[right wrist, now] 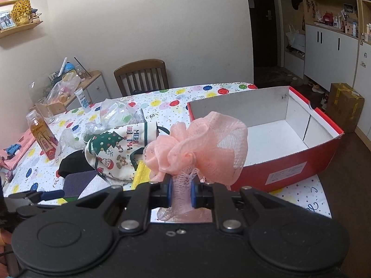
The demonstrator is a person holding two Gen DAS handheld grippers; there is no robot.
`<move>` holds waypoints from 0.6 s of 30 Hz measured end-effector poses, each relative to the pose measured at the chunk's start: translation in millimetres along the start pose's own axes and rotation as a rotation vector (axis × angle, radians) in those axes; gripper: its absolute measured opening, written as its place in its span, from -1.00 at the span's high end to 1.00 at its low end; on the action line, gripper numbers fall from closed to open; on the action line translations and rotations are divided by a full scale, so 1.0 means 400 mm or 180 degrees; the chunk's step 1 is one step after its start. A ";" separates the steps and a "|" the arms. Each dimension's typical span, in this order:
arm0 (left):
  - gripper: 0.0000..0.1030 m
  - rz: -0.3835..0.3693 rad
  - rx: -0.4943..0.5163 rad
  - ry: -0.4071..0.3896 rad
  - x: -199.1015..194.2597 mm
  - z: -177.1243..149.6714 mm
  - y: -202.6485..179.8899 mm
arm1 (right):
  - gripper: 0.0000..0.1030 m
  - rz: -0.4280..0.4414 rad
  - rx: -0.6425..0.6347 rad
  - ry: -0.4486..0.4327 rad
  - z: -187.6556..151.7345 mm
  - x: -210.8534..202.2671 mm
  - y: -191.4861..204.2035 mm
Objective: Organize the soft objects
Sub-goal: 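Carry the pink puff and white tissue over the red shoebox with both grippers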
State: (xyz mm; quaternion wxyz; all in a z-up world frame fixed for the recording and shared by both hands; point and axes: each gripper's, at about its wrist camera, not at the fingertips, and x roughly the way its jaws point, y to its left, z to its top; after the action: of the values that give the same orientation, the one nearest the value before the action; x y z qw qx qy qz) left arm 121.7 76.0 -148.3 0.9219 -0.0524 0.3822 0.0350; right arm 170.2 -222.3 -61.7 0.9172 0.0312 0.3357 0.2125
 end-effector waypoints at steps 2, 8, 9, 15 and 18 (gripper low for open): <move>-0.58 -0.0035 -0.0111 0.0100 0.012 -0.013 0.000 | 0.73 0.0006 0.0002 0.0018 0.000 0.004 -0.004; -0.56 0.0012 -0.0289 0.0264 0.069 -0.022 -0.013 | 0.73 0.0030 -0.0044 0.0063 0.001 0.016 -0.012; -0.56 0.0031 -0.0289 0.0269 0.077 -0.019 -0.016 | 0.73 0.0033 -0.0054 0.0068 0.002 0.018 -0.013; -0.05 0.0042 -0.0224 0.0312 0.118 -0.002 -0.053 | 0.73 0.0043 -0.0092 0.0087 0.005 0.027 -0.025; 0.45 0.0110 -0.0167 0.0294 0.128 0.006 -0.070 | 0.73 0.0047 -0.0112 0.0086 0.009 0.030 -0.026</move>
State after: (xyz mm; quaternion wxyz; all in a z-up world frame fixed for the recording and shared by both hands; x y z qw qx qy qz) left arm 162.5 49.9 -180.8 0.9008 -0.0715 0.4242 0.0585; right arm 184.5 -226.6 -68.3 0.9113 0.0147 0.3441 0.2256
